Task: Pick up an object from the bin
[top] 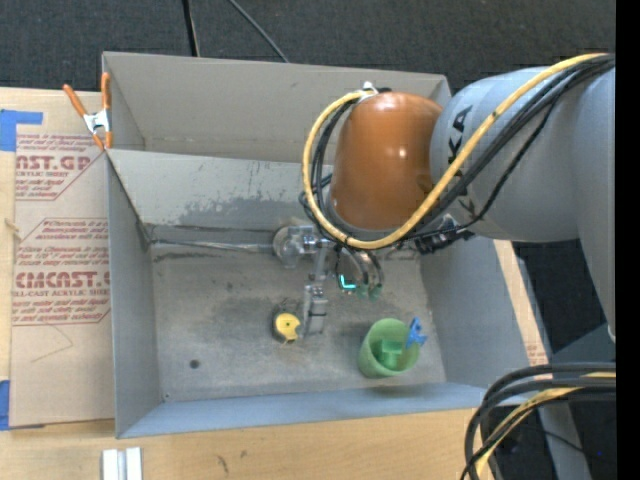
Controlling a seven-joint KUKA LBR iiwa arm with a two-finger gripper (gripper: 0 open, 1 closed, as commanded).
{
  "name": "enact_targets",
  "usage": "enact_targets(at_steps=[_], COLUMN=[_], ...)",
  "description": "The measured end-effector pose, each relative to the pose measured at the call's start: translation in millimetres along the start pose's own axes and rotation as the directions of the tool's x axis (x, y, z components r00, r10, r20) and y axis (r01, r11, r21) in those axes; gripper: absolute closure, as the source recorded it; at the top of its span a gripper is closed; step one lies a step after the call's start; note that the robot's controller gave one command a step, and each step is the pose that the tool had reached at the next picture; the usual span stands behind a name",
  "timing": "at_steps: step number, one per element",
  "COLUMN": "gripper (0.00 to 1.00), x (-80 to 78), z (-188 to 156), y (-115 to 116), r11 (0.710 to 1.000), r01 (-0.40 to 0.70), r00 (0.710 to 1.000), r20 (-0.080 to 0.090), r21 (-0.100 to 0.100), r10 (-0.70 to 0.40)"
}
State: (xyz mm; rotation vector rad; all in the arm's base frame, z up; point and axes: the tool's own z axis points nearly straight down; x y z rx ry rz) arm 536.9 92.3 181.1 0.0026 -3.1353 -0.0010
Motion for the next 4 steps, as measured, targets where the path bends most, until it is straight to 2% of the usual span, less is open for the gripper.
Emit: enact_targets(at_steps=[1, 2, 3, 4], gripper=[0.0, 0.0, 1.0, 1.0], x=[35.9, -0.2, -1.5, 4.8], z=[-11, 116, 111, -45], y=[3, -24, -23, -14], r11=[0.902, 0.901, 0.901, 0.83], r01=[0.431, 0.434, 0.435, 0.558], r00=[0.902, 0.901, 0.9, 0.83], r20=[0.006, 0.003, 0.008, 0.014], r21=[0.003, 0.001, 0.002, 0.008], r10=[-0.431, -0.434, -0.435, -0.558])
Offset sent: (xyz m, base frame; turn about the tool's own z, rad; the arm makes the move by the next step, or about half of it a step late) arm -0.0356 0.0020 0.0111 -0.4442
